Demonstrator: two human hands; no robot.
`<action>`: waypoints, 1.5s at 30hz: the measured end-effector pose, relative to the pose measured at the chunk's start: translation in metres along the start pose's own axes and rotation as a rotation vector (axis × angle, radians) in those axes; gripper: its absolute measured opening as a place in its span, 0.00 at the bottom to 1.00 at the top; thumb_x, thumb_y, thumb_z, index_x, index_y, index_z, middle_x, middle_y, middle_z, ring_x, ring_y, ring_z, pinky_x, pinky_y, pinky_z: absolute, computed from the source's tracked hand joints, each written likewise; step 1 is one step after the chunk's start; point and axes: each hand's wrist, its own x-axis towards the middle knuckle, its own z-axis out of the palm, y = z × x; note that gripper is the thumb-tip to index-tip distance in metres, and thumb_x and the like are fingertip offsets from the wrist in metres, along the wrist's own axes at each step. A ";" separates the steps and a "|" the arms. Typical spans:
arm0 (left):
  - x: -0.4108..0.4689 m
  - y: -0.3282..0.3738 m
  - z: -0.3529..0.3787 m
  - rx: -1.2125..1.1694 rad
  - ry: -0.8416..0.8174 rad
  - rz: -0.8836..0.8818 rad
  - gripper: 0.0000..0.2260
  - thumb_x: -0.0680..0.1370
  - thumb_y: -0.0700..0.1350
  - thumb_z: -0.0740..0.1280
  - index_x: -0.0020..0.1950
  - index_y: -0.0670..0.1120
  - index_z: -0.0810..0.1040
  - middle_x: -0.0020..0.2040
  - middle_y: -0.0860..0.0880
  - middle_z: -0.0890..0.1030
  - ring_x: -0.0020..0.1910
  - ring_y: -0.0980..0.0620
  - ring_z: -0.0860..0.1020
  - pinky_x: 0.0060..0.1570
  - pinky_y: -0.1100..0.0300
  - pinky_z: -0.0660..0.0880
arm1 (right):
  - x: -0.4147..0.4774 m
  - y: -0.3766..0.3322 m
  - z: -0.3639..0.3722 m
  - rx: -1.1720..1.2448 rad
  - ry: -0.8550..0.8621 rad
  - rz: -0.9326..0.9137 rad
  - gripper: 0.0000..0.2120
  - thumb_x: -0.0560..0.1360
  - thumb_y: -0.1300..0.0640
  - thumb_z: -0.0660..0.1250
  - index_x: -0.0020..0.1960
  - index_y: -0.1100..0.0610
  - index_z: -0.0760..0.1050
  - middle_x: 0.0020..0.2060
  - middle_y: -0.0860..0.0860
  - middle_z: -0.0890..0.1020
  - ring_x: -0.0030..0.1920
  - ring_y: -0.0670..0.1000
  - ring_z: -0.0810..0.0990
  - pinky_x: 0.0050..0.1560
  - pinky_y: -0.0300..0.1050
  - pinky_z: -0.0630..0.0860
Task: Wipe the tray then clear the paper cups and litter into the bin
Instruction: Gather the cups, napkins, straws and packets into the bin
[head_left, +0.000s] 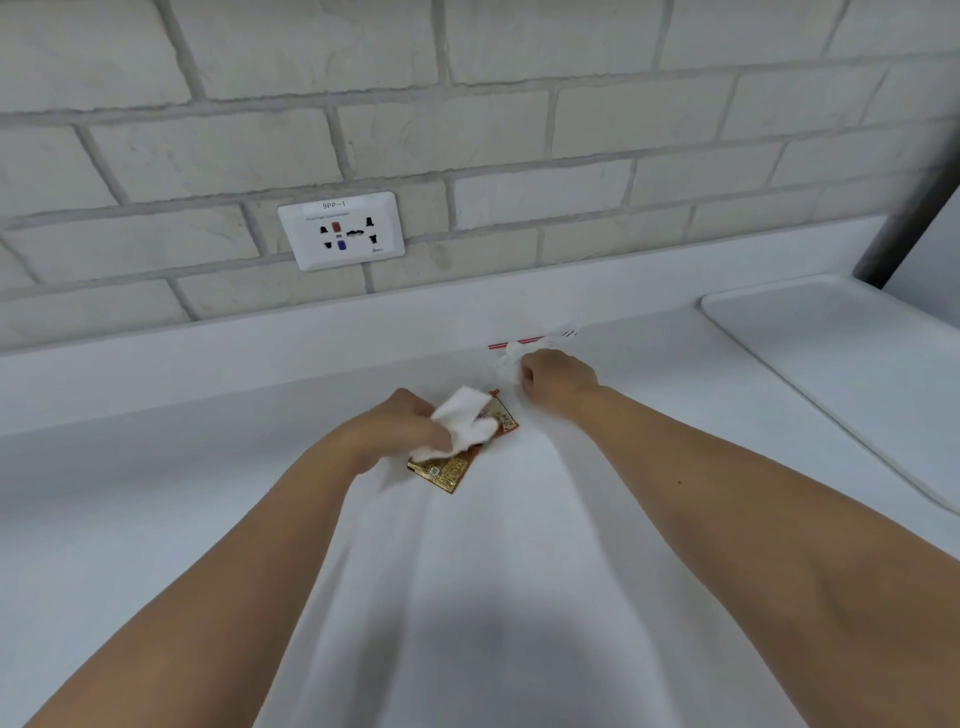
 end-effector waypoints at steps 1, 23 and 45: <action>-0.001 -0.001 0.004 0.106 -0.011 -0.018 0.08 0.63 0.45 0.71 0.39 0.47 0.76 0.42 0.47 0.74 0.42 0.48 0.73 0.35 0.62 0.67 | -0.002 0.001 0.000 0.008 0.030 -0.008 0.10 0.78 0.63 0.53 0.50 0.58 0.73 0.52 0.55 0.74 0.49 0.55 0.72 0.41 0.42 0.66; -0.044 0.050 0.053 0.151 0.019 0.203 0.08 0.75 0.37 0.58 0.51 0.42 0.73 0.35 0.47 0.73 0.28 0.52 0.69 0.26 0.63 0.63 | -0.142 0.053 -0.076 0.302 0.004 0.136 0.15 0.75 0.59 0.60 0.30 0.57 0.63 0.31 0.52 0.70 0.29 0.50 0.67 0.30 0.41 0.62; -0.171 0.184 0.283 0.178 -0.401 0.501 0.08 0.73 0.39 0.56 0.52 0.42 0.67 0.36 0.47 0.67 0.30 0.51 0.61 0.26 0.62 0.58 | -0.406 0.204 -0.103 0.370 -0.045 0.471 0.16 0.72 0.57 0.62 0.29 0.55 0.59 0.27 0.50 0.62 0.29 0.49 0.59 0.32 0.43 0.58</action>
